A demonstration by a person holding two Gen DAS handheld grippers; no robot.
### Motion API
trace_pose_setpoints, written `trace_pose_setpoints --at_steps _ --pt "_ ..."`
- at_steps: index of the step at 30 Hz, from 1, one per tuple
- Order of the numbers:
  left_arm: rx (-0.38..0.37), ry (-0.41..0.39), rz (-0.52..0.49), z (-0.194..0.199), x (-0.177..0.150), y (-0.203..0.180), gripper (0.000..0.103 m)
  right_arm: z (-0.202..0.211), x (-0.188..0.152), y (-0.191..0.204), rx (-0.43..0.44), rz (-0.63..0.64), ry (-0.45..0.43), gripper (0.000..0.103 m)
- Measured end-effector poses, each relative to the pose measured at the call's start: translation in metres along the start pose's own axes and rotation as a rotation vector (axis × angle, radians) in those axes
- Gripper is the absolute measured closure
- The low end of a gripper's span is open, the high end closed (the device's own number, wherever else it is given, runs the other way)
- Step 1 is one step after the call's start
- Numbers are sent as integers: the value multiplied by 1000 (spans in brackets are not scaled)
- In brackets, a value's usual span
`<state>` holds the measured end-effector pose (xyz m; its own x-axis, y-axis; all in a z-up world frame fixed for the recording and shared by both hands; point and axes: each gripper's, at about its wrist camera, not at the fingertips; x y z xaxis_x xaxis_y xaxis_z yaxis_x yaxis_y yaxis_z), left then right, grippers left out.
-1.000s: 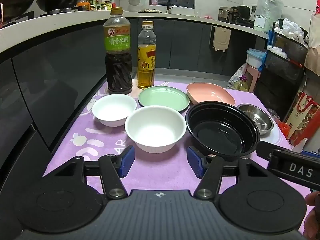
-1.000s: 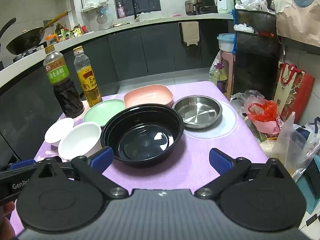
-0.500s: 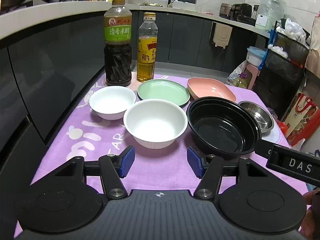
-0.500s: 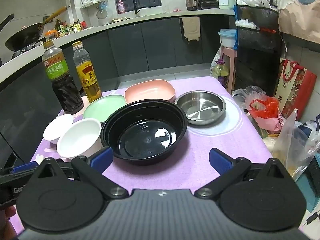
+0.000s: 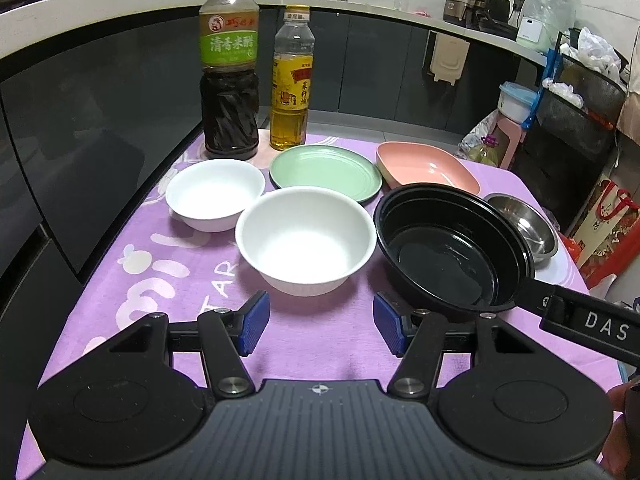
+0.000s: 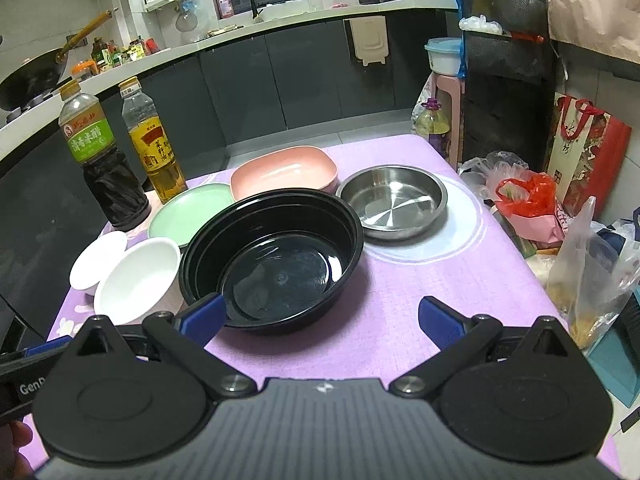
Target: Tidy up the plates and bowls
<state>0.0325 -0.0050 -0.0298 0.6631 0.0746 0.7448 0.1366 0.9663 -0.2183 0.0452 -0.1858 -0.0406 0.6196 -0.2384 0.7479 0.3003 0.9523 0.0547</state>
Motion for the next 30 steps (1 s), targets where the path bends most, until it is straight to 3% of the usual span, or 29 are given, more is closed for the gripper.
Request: trace_pose_setpoints --at_steps 15,30 --pt "-1 47 3 -20 2 -6 49 -18 0 -15 -28 -59 41 28" --pt "-2 52 0 -26 2 -6 49 -23 -2 -16 -40 -39 42 28"
Point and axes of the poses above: each gripper's, at about its wrist camera, not at the fingertips, and z roughly against the way its jaws point, y to its left, x to its top, and after that the axes turned 12 degrees about -x, right-handed
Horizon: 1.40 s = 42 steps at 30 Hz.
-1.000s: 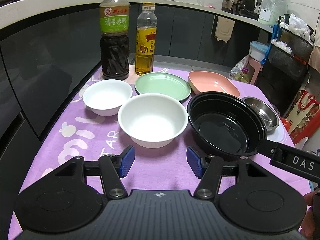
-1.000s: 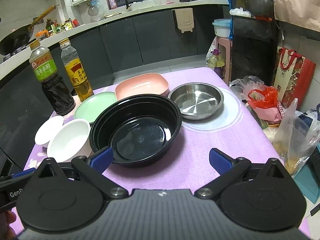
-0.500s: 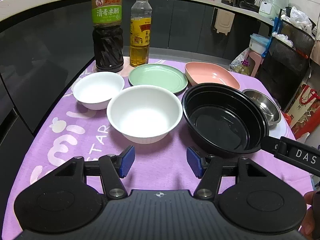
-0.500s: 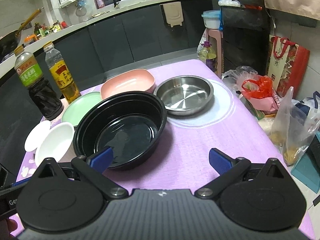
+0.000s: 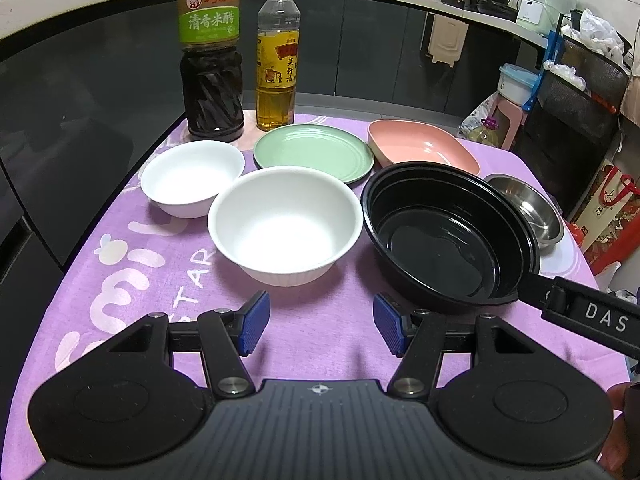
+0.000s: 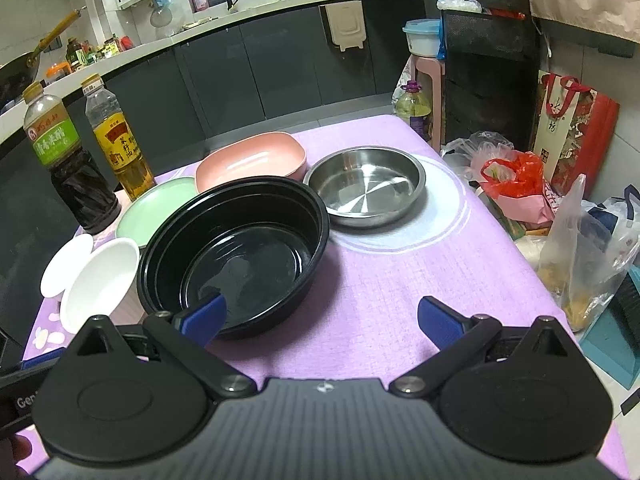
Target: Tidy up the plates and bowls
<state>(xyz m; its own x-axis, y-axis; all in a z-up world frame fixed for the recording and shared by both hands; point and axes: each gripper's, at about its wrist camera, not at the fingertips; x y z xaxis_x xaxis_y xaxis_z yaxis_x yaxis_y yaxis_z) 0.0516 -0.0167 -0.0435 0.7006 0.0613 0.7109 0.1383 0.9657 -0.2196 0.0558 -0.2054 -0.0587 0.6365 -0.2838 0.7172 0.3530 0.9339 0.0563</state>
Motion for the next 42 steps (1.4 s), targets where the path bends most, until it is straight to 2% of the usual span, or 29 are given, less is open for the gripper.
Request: trace_pose_setpoints --at_steps 23,33,38,40,42 --pt "6 0 13 3 -1 1 49 3 -2 3 -1 11 -3 28" --pt "0 8 16 -2 2 -3 49 -4 2 -3 20 -12 33 28" --pt "-61 36 79 -7 7 -1 49 -10 5 -8 29 -39 69 29" --pt "-112 51 136 -9 12 3 50 -13 6 -9 33 -48 81 36" --pt "-160 55 205 -9 19 7 50 -15 9 -10 41 -52 89 38"
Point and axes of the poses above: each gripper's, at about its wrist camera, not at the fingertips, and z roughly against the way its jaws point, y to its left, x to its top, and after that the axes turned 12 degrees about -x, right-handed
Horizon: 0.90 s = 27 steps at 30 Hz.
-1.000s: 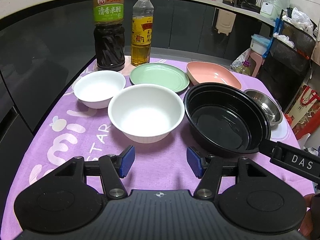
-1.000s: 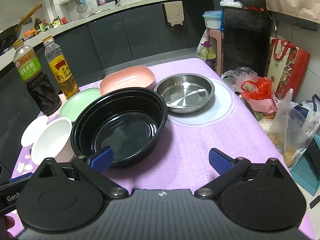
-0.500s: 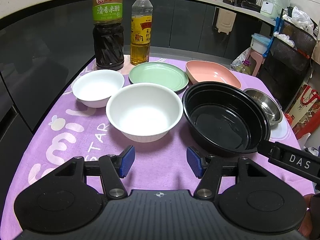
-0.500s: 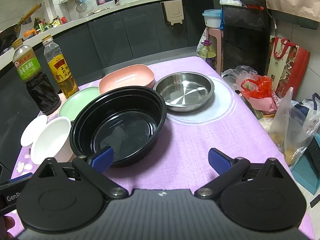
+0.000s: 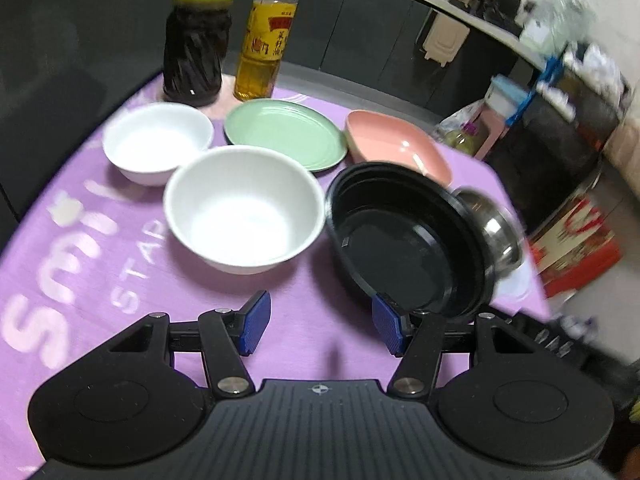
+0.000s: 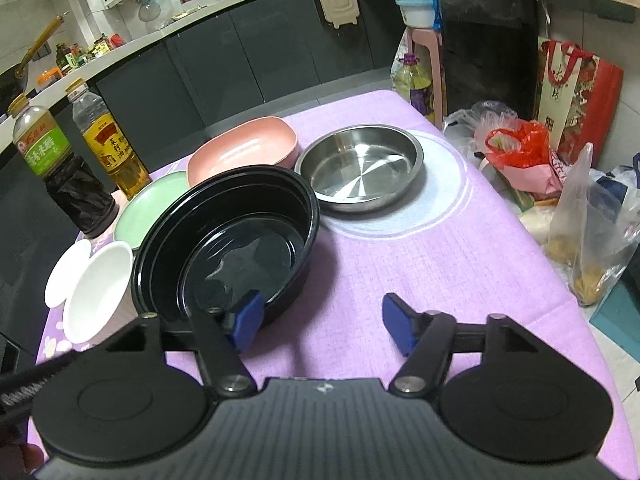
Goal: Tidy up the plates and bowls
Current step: 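Close both grippers on the rim of the black bowl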
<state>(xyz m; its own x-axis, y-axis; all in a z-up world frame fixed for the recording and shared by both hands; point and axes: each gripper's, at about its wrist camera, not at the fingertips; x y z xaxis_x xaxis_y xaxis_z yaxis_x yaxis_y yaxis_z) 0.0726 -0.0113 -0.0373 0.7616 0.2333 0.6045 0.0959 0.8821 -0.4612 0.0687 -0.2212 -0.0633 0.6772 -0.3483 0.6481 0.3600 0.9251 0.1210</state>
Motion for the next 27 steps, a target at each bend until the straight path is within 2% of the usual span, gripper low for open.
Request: trace_pose_setpoints --at_steps 2,5,13,16,18,21,22,23,24,25,27 --pt "-29 -11 45 0 6 0 50 -1 4 -1 -3 -8 3 39" --pt "-18 -9 51 -8 11 -3 50 -3 9 -2 -4 -24 -3 39" --pt "-50 94 120 -42 17 5 53 -24 20 0 -20 -40 30 39" --pt "-52 103 130 -52 20 6 62 -31 22 2 -22 -37 43 40" --pt "-49 111 146 -58 22 9 71 -34 22 3 -21 -31 50 44" --pt "-67 115 162 -64 23 14 75 -39 22 4 -25 -29 59 56" --pt "-76 114 157 -63 22 13 78 -40 22 4 -23 -31 64 62" --pt "-86 111 147 -61 21 12 84 -41 22 3 -6 -34 68 74" --pt "-91 109 131 -59 20 10 89 -40 21 2 16 -35 75 82" --pt "-88 109 110 -57 18 6 89 -38 21 3 32 -30 83 89" --pt "-75 106 69 -53 13 -1 89 -33 18 6 28 -11 80 89"
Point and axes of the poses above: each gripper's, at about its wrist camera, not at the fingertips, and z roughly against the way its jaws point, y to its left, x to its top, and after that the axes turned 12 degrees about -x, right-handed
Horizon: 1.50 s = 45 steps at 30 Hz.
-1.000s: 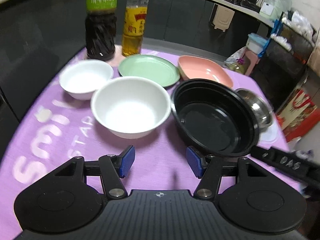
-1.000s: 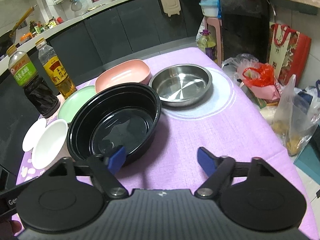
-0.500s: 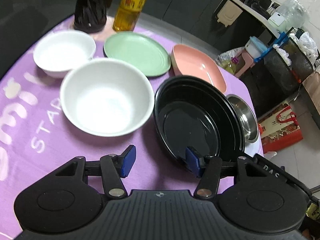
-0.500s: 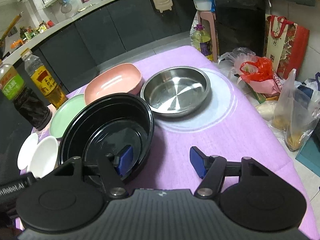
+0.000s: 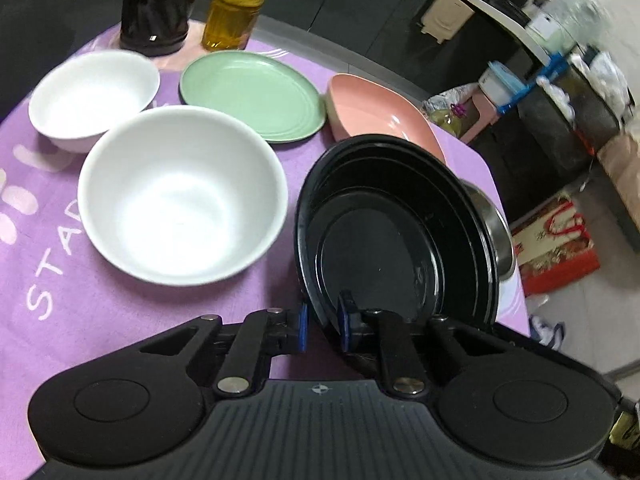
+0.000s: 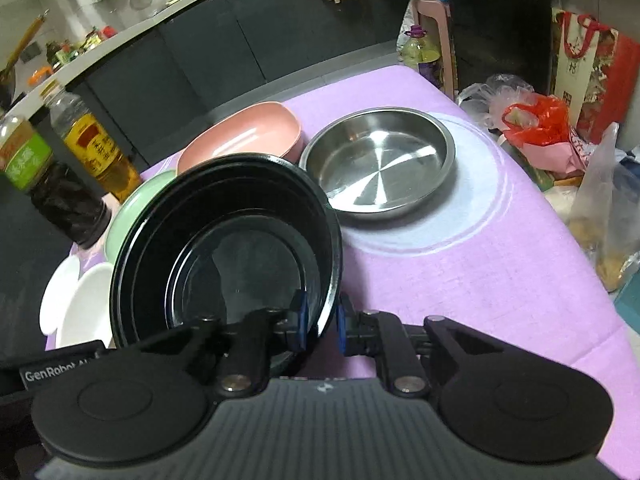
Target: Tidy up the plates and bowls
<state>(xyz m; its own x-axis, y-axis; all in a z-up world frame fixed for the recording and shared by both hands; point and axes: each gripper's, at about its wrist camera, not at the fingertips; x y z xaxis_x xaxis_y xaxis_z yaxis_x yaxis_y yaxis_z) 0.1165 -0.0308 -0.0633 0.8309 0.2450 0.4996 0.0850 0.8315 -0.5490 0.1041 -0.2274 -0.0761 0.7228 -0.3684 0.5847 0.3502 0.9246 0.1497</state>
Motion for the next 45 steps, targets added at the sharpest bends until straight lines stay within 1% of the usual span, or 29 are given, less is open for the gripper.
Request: trace_pose_setpoints --at_steps 2,8,17,24,29,36,45 --pt "-1 -6 -18 4 -5 -3 89 6 -4 0 -17 9 -12 89" --pt "-20 -28 -44 27 -21 -6 89 26 -15 -8 -13 -16 -21 89" --pt "-23 -89 -53 69 -43 2 89 56 -34 3 19 19 -50 89" --pt "-14 -136 -85 103 -61 6 89 79 -55 8 44 47 -67 87" --pt "3 -153 -97 123 -74 14 89 87 -70 14 64 70 -43 85" --pt "31 -155 -96 139 -91 27 89 93 -89 26 89 100 4 83" --pt "70 -155 -135 151 -112 30 88 105 -106 32 109 137 7 83"
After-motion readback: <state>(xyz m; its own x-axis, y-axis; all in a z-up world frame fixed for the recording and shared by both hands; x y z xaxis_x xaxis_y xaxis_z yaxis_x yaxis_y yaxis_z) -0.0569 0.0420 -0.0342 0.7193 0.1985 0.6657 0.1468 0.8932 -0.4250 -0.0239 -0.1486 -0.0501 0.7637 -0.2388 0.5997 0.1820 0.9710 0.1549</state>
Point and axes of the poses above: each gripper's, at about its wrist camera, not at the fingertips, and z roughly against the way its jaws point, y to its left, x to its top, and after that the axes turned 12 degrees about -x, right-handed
